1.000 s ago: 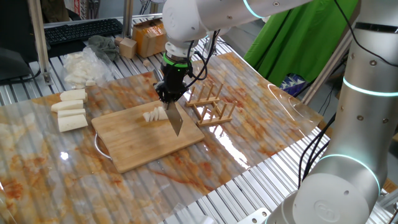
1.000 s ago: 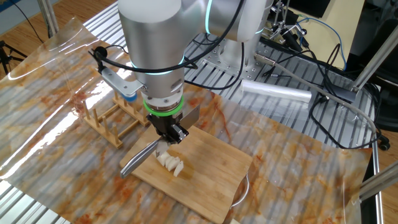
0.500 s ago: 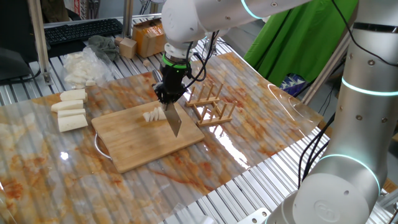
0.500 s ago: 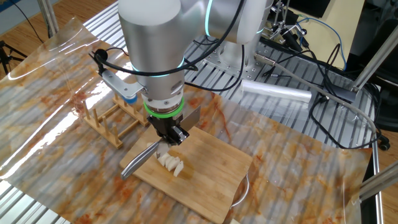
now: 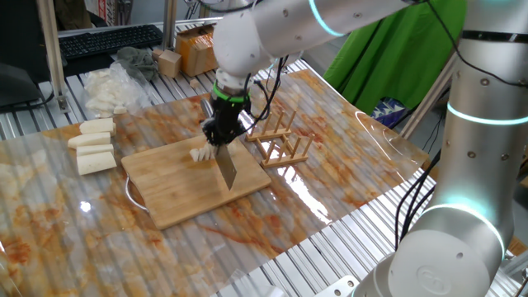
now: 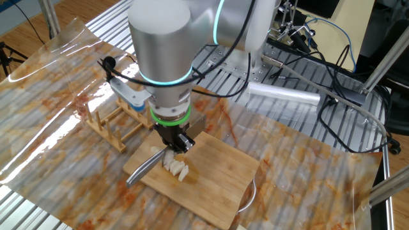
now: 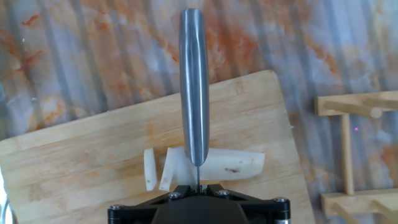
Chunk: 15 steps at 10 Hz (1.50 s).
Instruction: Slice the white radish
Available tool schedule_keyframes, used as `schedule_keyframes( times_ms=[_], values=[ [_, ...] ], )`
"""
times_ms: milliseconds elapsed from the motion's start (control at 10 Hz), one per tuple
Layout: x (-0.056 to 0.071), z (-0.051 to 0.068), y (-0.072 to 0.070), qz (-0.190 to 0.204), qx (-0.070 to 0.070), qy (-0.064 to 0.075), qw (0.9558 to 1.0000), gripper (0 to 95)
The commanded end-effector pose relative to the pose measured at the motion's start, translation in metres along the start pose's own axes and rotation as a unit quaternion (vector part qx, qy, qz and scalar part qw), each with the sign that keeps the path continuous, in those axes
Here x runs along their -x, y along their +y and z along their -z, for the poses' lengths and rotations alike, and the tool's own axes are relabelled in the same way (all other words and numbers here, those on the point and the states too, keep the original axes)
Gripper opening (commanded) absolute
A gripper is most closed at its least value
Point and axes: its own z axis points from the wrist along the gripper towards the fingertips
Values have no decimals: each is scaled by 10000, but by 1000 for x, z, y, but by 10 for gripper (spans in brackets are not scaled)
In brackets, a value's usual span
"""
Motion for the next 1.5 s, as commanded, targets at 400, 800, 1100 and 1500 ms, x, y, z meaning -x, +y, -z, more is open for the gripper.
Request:
schedule_keyframes(
  times_ms=[400,800,1100,1500],
  values=[
    [-1,2,0,-91,8,13,10000,0],
    [-3,7,-1,-99,-22,67,9999,0],
    [-4,-8,-1,-117,38,-49,9999,0],
    [-6,8,0,-185,45,28,9998,0]
  ],
)
